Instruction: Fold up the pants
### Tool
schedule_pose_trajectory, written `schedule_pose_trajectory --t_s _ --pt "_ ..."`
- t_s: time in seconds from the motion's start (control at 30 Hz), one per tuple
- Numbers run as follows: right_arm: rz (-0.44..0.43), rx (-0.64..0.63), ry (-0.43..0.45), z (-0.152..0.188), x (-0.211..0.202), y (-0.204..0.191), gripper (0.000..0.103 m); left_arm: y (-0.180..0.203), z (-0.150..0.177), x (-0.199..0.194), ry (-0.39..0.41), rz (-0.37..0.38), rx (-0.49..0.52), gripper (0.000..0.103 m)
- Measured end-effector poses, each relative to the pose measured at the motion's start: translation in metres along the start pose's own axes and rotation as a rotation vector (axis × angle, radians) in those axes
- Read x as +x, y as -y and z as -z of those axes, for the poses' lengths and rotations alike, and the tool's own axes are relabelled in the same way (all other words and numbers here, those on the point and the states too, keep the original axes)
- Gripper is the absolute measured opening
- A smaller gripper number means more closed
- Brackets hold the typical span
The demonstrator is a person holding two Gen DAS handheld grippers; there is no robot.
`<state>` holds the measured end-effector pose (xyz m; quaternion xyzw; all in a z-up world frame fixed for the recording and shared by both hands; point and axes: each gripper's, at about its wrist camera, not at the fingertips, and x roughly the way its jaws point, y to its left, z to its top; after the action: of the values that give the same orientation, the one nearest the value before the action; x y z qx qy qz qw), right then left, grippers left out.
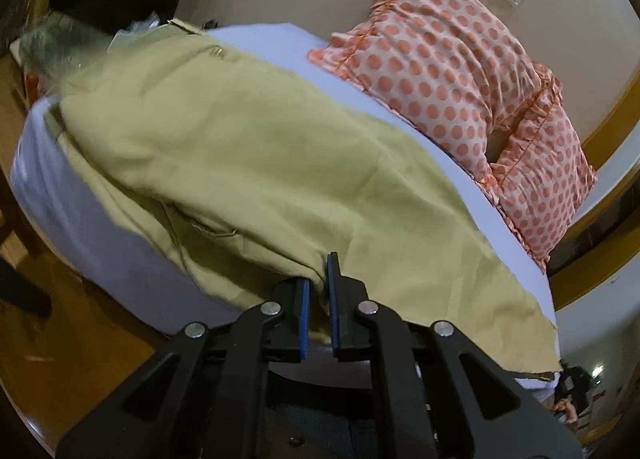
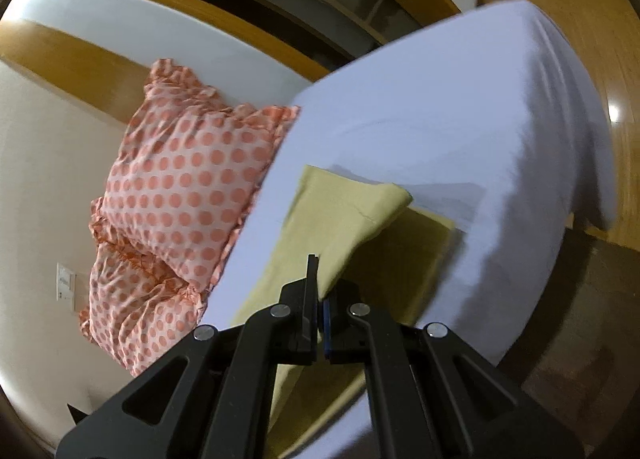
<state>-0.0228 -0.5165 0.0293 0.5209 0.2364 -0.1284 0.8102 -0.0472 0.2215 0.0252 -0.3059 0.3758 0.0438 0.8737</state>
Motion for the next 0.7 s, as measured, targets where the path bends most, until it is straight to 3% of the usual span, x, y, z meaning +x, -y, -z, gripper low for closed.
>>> schedule_pose_trajectory --t_s 0.23,0.3,0.33,0.4,0.43,0.47,0.5,0.57,0.7 --pt "0.045 -0.015 -0.007 0.002 0.001 0.007 0.002 -0.009 0.008 0.002 0.002 0.029 -0.006 0.009" --pt "0.091 -0.044 -0.016 0.002 0.0 0.007 0.002 -0.011 0.01 0.002 0.003 0.038 -0.003 0.011" --pt "0.125 -0.06 -0.009 0.001 -0.003 0.006 0.007 -0.012 0.012 0.001 0.008 0.048 -0.001 0.012" --pt "0.171 -0.075 0.044 -0.001 -0.015 0.005 0.034 -0.012 0.017 -0.003 0.021 0.071 0.01 0.016" --pt "0.179 -0.086 0.084 -0.003 -0.023 0.004 0.058 -0.012 0.02 -0.006 0.029 0.08 0.017 0.018" --pt "0.179 -0.102 0.134 -0.005 -0.032 0.003 0.068 -0.012 0.024 -0.011 0.042 0.093 0.029 0.025" --pt "0.199 -0.132 0.18 -0.006 -0.038 0.002 0.068 -0.011 0.027 -0.014 0.051 0.102 0.037 0.032" --pt "0.219 -0.169 0.18 -0.009 -0.037 0.001 0.067 -0.009 0.034 -0.019 0.065 0.119 0.055 0.04" --pt "0.229 -0.194 0.134 -0.009 -0.018 0.006 0.061 -0.003 0.048 -0.021 0.049 0.168 0.098 0.044"
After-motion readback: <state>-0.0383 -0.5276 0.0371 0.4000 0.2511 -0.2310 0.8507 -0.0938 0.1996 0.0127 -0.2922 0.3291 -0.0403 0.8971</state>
